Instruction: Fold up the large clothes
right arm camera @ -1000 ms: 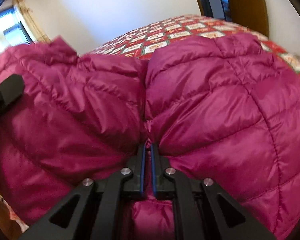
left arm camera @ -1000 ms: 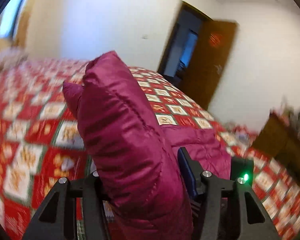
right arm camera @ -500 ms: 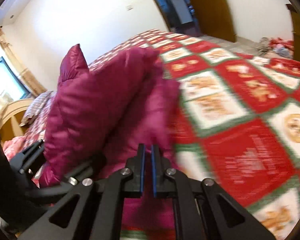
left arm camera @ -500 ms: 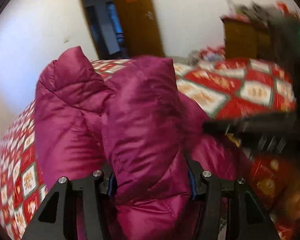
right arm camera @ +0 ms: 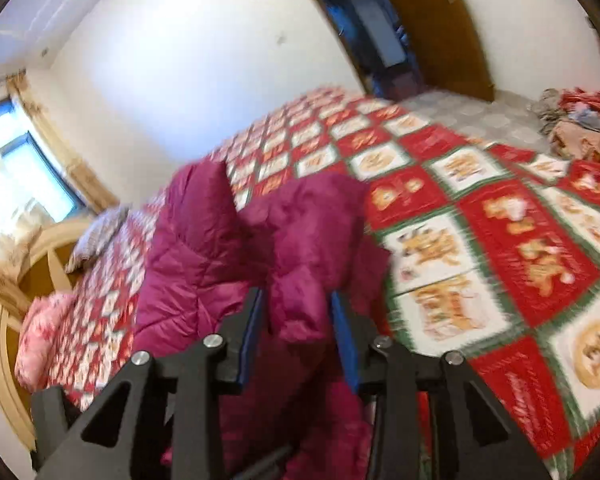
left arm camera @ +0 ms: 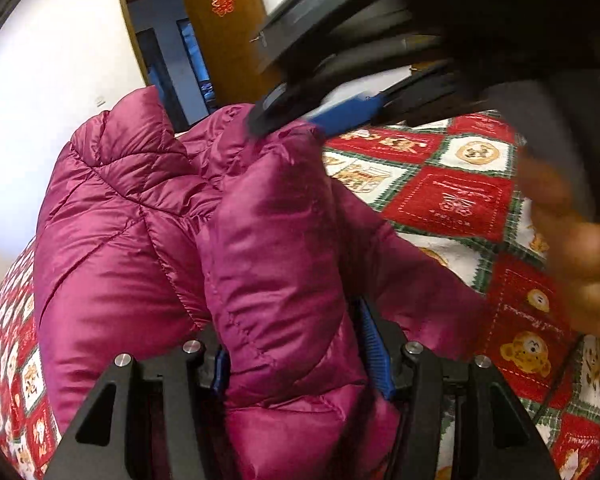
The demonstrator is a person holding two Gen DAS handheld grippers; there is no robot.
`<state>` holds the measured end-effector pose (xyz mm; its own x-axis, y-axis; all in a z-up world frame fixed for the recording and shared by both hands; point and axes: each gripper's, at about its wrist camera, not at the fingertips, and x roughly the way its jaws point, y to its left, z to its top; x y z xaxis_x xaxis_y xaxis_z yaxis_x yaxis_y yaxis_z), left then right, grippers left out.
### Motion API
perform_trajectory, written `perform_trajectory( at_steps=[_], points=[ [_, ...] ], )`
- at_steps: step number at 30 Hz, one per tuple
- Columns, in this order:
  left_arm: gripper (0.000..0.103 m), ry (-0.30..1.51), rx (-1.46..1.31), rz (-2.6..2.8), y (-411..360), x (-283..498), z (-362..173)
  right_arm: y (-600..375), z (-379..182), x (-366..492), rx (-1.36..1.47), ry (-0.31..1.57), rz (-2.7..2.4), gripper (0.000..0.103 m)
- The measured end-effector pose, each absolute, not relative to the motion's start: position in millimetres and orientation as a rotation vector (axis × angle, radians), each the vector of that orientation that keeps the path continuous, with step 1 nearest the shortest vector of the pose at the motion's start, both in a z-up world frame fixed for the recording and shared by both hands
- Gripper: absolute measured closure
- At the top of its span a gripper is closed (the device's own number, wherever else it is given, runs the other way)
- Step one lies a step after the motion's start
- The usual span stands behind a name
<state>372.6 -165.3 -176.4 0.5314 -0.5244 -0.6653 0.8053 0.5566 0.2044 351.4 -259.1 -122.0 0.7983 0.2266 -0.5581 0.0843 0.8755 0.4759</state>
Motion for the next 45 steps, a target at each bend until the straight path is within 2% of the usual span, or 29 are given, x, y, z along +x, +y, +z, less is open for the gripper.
perform_trajectory(
  at_steps=[4, 6, 10, 13, 18, 19, 22, 24, 25, 26, 28, 30, 31, 33, 35, 36, 37, 38, 42, 45],
  points=[
    [0.046, 0.606, 0.458, -0.897, -135, 370, -165, -252, -162, 377, 0.45, 0.823, 0.013, 0.076],
    [0.045, 0.603, 0.421, -0.903, -117, 364, -159, -261, -174, 373, 0.497, 0.818, 0.029, 0.076],
    [0.033, 0.569, 0.405, -0.897, -78, 344, -146, -262, -178, 372, 0.489, 0.808, 0.039, 0.076],
    [0.031, 0.578, 0.396, -0.905, -44, 341, -138, -261, -180, 368, 0.49, 0.809, 0.036, 0.076],
    [0.029, 0.652, 0.07, -0.898, 26, 382, -124, -256, -174, 356, 0.434, 0.827, 0.024, 0.073],
    [0.028, 0.646, -0.016, -0.844, 41, 402, -118, -255, -170, 356, 0.419, 0.832, 0.024, 0.069],
    [0.018, 0.641, -0.203, -0.569, 74, 474, -113, -258, -142, 342, 0.412, 0.785, 0.027, 0.067],
    [0.018, 0.675, -0.289, -0.48, 86, 524, -120, -263, -120, 335, 0.441, 0.708, 0.042, 0.06],
    [0.018, 0.699, -0.323, -0.447, 87, 545, -128, -263, -102, 331, 0.447, 0.659, 0.057, 0.046],
    [0.018, 0.725, -0.354, -0.431, 85, 561, -136, -261, -91, 331, 0.441, 0.632, 0.072, 0.028],
    [0.018, 0.798, -0.431, -0.435, 73, 584, -160, -254, -74, 340, 0.423, 0.586, 0.119, 0.012],
    [0.018, 0.854, -0.524, -0.463, 61, 592, -180, -244, -70, 358, 0.415, 0.587, 0.171, 0.01],
    [0.018, 0.867, -0.579, -0.478, 57, 592, -188, -238, -76, 374, 0.405, 0.629, 0.184, 0.011],
    [0.018, 0.868, -0.644, -0.499, 55, 588, -196, -227, -91, 394, 0.4, 0.706, 0.192, 0.021],
    [0.018, 0.866, -0.631, -0.503, 50, 586, -198, -221, -114, 417, 0.398, 0.795, 0.22, 0.049],
    [0.018, 0.868, -0.609, -0.503, 49, 585, -196, -219, -126, 423, 0.405, 0.833, 0.237, 0.056],
    [0.018, 0.87, -0.573, -0.509, 46, 584, -193, -221, -132, 421, 0.432, 0.837, 0.262, 0.071],
    [0.018, 0.868, -0.542, -0.515, 44, 583, -190, -224, -132, 415, 0.453, 0.818, 0.281, 0.082],
    [0.018, 0.807, -0.438, -0.505, 33, 580, -166, -244, -109, 369, 0.457, 0.664, 0.244, 0.085],
    [0.018, 0.748, -0.314, -0.482, 3, 578, -142, -259, -114, 346, 0.447, 0.658, 0.139, 0.086]
  ],
)
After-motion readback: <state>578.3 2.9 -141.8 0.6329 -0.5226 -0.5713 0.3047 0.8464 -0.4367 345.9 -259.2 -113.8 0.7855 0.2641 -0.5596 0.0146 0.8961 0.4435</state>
